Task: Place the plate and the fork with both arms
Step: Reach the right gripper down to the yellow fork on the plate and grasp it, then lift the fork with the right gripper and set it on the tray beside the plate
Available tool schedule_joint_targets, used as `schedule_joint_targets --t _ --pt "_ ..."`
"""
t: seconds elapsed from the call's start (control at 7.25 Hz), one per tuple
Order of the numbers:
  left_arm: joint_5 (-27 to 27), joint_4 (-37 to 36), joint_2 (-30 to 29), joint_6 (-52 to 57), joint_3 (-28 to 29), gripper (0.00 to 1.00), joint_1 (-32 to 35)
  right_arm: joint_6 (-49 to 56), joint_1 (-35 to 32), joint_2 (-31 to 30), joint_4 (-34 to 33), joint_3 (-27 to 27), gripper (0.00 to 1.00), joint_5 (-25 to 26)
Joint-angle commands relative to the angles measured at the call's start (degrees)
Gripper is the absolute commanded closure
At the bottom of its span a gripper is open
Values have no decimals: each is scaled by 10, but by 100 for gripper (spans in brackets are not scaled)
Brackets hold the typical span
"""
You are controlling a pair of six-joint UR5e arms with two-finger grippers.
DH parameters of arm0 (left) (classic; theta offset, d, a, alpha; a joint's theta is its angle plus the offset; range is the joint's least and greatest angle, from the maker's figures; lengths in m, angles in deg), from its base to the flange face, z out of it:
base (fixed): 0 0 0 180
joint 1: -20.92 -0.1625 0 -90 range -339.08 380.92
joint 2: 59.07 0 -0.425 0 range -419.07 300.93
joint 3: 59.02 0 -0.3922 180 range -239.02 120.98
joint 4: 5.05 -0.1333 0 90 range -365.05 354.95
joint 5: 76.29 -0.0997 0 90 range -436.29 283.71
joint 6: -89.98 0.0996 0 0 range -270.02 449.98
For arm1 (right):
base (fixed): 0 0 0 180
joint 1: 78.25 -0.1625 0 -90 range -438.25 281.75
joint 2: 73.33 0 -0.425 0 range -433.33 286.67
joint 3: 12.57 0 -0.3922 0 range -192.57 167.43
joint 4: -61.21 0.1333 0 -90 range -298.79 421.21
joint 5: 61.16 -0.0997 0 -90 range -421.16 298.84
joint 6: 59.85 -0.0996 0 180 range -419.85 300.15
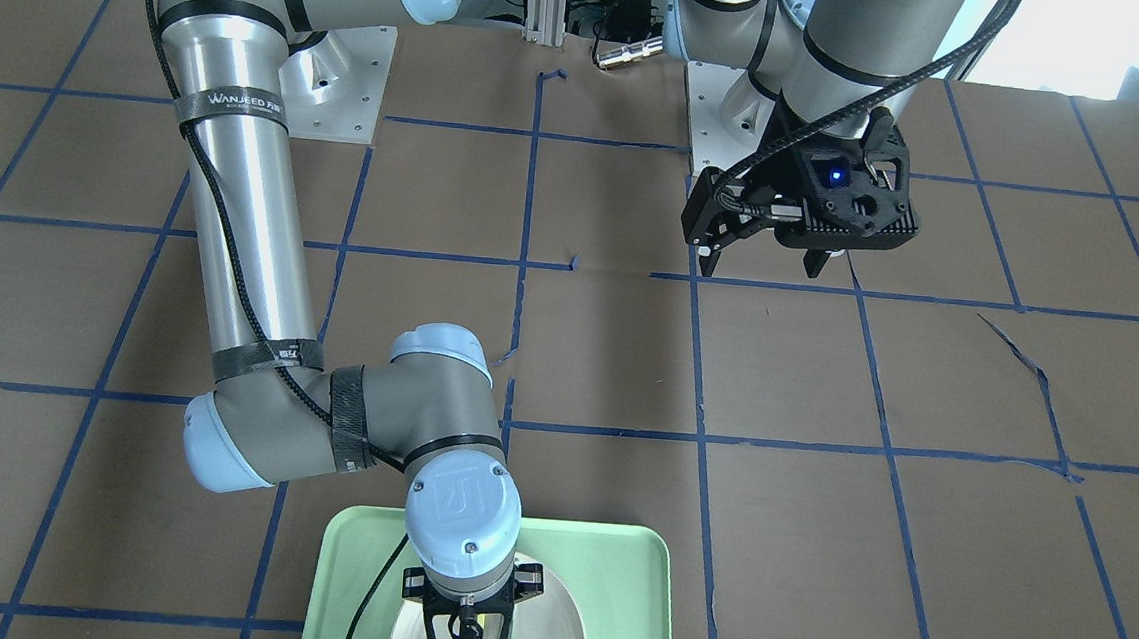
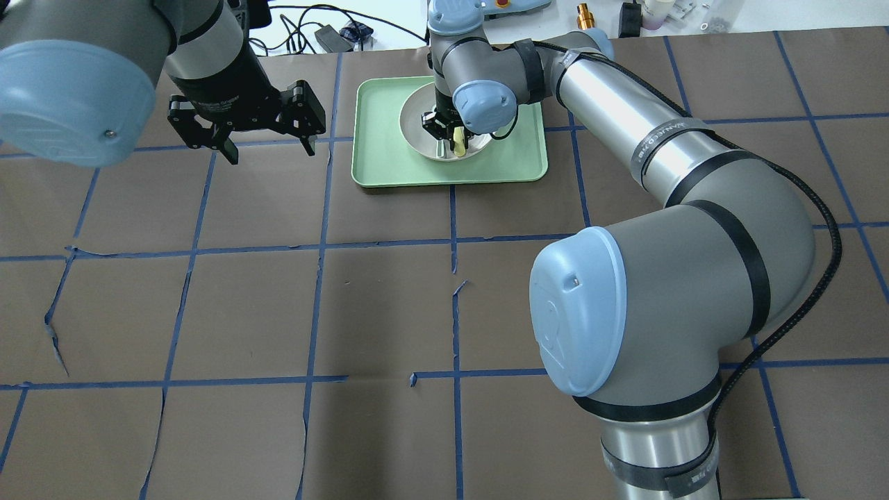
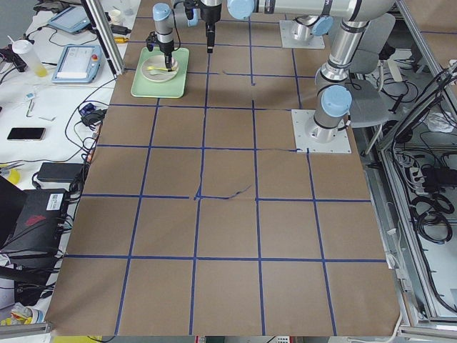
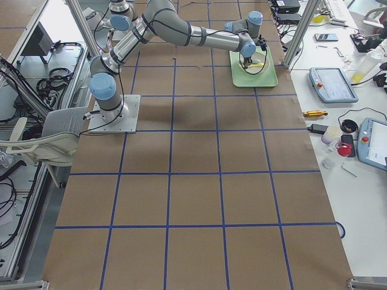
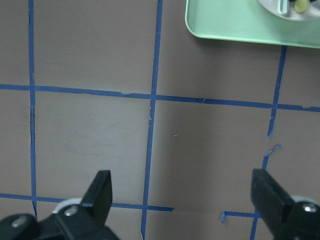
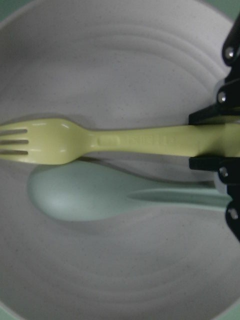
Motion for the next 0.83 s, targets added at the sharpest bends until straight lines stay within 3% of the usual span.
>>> schedule_joint_targets --t 0.0,0.28,0.69 --pt "0 -3 1 -1 -3 0 0 6 1 -25 1 6 100 -1" --pt "1 -4 0 -1 -6 0 0 25 24 -50 7 11 100 11" --pt "1 -2 1 -4 -6 0 1 66 79 -62 11 69 100 21"
